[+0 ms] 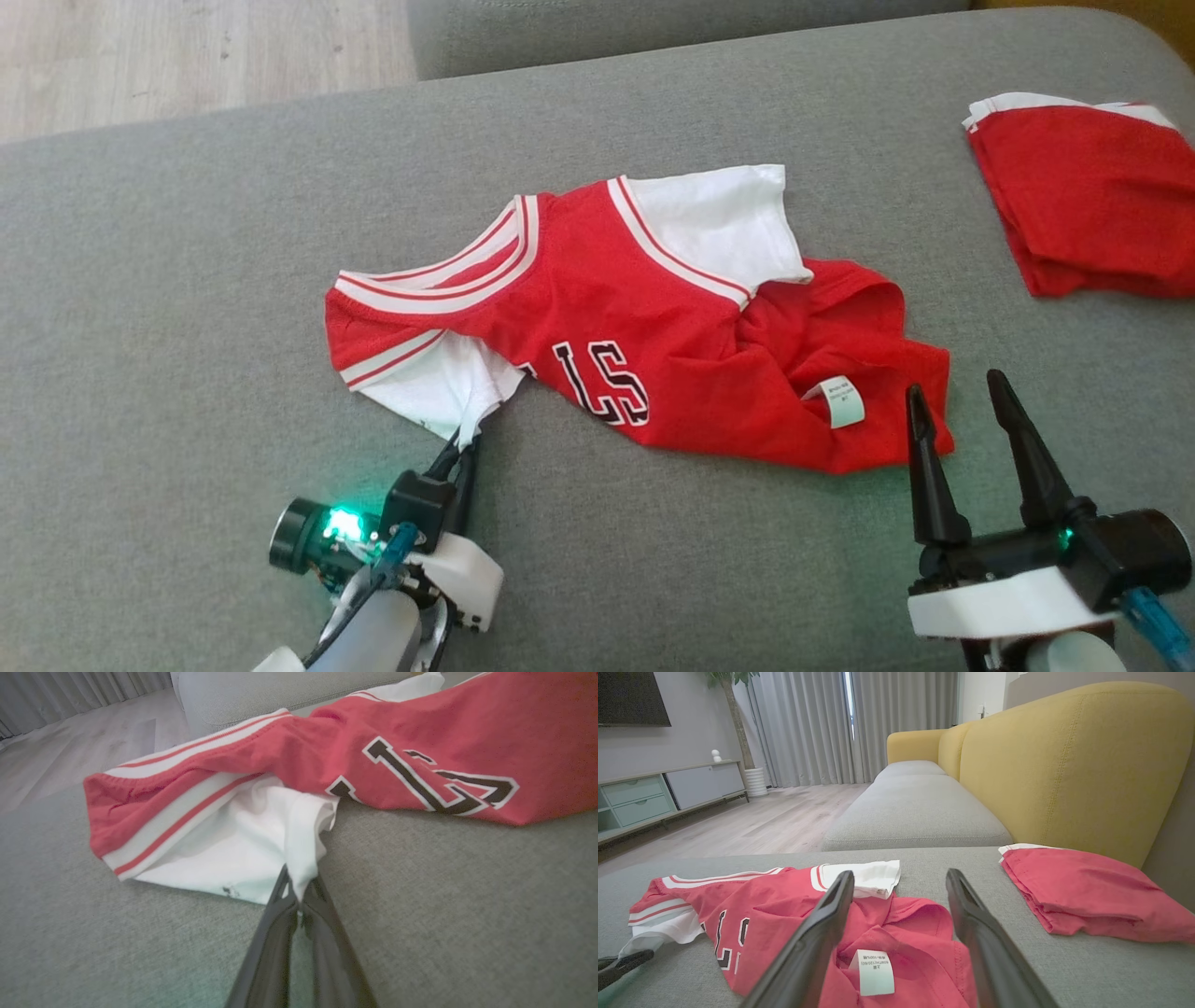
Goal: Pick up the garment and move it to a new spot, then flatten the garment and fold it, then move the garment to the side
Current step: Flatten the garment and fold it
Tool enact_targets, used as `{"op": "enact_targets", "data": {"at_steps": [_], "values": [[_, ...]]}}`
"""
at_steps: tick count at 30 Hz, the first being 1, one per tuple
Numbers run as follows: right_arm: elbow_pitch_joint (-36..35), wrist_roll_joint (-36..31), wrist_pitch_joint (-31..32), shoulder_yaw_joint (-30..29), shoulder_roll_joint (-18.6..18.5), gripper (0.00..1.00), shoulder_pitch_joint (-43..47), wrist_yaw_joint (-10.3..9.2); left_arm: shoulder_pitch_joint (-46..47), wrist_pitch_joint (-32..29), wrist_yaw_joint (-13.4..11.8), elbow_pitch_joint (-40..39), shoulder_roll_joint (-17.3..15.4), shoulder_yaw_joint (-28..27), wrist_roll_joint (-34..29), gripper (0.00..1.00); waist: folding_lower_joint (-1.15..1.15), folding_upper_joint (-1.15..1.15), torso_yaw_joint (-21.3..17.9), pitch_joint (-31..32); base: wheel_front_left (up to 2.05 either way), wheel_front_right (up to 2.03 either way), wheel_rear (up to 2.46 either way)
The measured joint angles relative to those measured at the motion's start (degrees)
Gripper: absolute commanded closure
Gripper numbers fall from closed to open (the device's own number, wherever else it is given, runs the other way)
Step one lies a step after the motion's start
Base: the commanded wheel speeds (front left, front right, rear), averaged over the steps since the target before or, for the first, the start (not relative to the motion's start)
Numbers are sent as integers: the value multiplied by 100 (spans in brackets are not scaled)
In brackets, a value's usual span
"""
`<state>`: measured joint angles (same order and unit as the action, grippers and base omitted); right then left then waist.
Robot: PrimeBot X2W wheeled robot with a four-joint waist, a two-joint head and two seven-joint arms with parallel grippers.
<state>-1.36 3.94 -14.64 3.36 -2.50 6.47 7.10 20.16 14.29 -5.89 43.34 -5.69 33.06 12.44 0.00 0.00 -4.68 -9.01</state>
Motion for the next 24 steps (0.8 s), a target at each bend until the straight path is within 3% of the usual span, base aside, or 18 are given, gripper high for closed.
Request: {"op": "enact_targets", "data": {"at_steps": [6, 9, 10, 14, 18, 24], "values": [[-2, -5, 0, -67, 0, 0, 3, 0, -56, 1, -130, -598, -221, -175, -46, 100, 0, 0, 110, -23, 0, 0, 0], [-1, -94, 0, -175, 0, 0, 14, 0, -252, 13, -343, -1044, -637, -390, -98, 100, 0, 0, 198, -32, 0, 0, 0], [3, -112, 0, -275, 0, 0, 32, 0, -480, 15, -474, -1299, -964, -543, -113, 100, 0, 0, 265, -46, 0, 0, 0], [93, -158, 0, -346, -10, 0, 80, 0, -899, 7, -678, -1824, -1397, -760, -126, 100, 0, 0, 410, -78, 0, 0, 0], [357, -226, 1, -270, -121, 0, 116, 0, -1134, -203, -872, -2452, -1523, -861, -125, 100, 0, 0, 547, -109, 0, 0, 0], [971, -765, 1, -199, -517, 0, -120, 0, -1253, -371, -944, -2929, -1535, -829, -122, 100, 0, 0, 765, -166, 0, 0, 0]]}}
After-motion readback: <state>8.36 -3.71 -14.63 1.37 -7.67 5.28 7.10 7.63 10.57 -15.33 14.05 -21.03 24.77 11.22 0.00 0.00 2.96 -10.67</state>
